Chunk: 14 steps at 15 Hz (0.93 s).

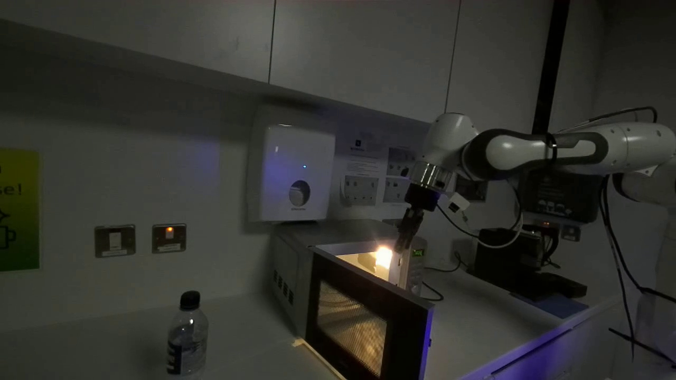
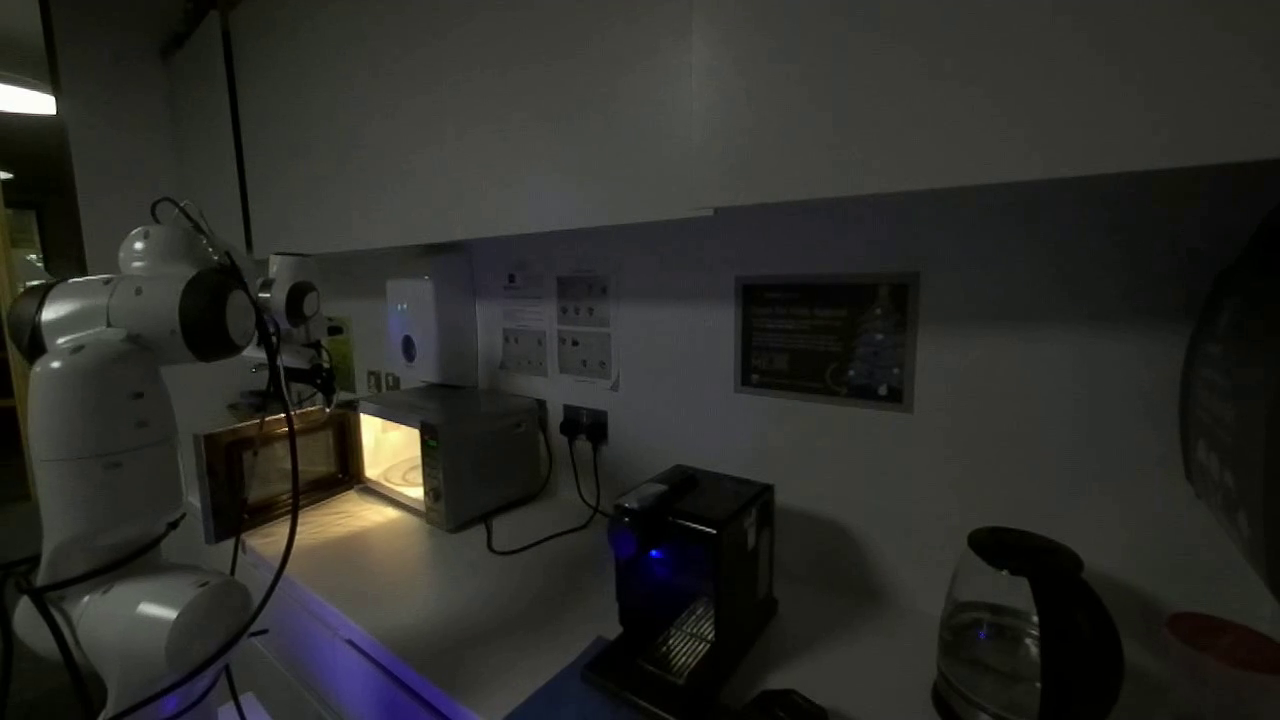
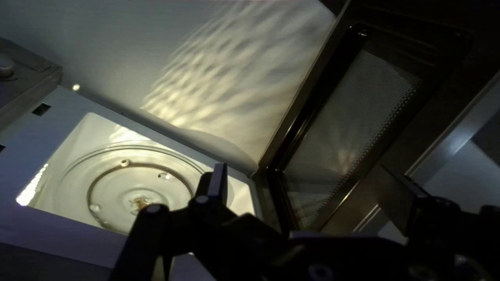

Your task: Close the microwave door

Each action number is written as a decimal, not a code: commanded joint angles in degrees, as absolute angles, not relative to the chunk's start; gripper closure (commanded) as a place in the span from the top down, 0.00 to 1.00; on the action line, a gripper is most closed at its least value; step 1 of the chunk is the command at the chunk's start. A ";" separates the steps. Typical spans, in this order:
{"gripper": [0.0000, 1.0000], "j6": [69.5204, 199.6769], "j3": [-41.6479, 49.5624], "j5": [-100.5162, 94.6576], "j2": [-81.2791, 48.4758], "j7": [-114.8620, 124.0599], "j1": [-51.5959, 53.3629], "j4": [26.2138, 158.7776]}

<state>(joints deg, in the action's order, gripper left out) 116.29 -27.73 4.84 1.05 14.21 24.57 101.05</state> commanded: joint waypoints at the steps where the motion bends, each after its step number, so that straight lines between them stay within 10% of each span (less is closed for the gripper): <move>1: 1.00 115.74 -28.55 5.34 -3.68 14.48 26.78 95.18; 14: 1.00 114.21 -28.11 4.86 -14.24 10.40 31.83 84.11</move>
